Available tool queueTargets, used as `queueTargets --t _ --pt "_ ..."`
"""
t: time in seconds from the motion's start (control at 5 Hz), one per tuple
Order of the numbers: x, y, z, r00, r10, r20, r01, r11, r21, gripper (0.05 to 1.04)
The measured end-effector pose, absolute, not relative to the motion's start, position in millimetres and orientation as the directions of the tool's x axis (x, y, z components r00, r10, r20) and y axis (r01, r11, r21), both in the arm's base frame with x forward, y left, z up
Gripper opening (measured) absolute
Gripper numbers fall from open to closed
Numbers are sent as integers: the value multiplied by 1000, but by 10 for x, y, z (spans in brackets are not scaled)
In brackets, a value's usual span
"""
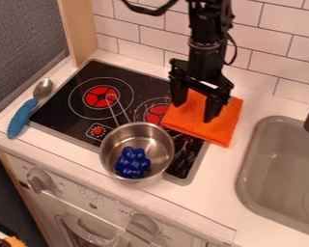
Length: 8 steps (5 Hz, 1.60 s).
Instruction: Take the blue object out of the pan and put it to the top middle corner of the burner.
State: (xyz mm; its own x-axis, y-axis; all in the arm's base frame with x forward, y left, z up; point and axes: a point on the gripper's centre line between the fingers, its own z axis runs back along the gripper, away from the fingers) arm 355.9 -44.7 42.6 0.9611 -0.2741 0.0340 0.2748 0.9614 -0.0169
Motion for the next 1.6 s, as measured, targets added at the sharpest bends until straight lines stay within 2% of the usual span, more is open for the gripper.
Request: queueTargets --t 0.2,0.4,0.8,1.0,1.2,1.6 --pt "3243 -319 590 949 -306 78 307 951 -14 1001" --pt "2998 -268 552 938 -341 62 341 940 4 1001" --pt "2839 -214 216 915 -402 -33 404 913 62 996" --pt "2746 -210 106 908 -409 -92 415 908 50 999" --pt "2657 -231 154 905 -419 -78 422 906 32 999" --pt "2662 -246 357 910 -415 21 415 910 -4 999"
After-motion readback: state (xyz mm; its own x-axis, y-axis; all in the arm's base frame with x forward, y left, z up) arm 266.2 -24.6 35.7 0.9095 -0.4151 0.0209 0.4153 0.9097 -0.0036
